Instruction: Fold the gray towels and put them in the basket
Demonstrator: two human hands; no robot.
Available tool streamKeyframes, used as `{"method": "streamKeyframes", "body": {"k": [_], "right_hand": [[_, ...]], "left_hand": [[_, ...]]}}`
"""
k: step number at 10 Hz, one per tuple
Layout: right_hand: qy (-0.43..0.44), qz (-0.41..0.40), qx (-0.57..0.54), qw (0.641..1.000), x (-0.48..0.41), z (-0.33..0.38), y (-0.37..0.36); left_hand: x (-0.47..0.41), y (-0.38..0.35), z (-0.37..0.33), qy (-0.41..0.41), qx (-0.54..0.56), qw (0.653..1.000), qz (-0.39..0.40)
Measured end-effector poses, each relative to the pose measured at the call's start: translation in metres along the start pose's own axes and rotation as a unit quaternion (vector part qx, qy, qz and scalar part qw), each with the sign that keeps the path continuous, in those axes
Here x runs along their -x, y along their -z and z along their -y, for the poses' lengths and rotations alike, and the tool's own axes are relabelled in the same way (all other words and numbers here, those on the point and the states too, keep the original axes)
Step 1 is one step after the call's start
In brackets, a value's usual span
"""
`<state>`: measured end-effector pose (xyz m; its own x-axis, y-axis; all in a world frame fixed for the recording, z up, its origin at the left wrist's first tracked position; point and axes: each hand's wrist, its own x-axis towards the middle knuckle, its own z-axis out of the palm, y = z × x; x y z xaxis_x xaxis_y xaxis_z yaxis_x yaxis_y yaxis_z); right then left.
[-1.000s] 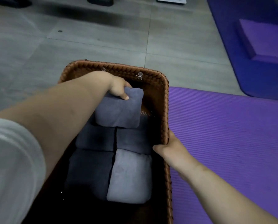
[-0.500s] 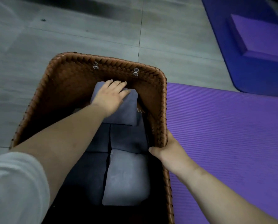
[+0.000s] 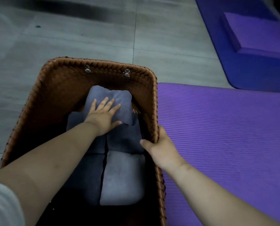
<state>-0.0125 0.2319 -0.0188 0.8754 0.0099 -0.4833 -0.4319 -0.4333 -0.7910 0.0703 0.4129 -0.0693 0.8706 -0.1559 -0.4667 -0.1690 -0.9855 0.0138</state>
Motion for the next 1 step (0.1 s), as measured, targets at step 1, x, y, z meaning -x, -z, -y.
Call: {"method": "streamKeyframes", "body": {"k": [1], "right_hand": [[0.053,-0.043,0.016,0.998,0.0101,0.0024,0.0010]], "left_hand": [[0.0154,0.0093,0.0017,-0.005,0.042,0.998,-0.048]]}}
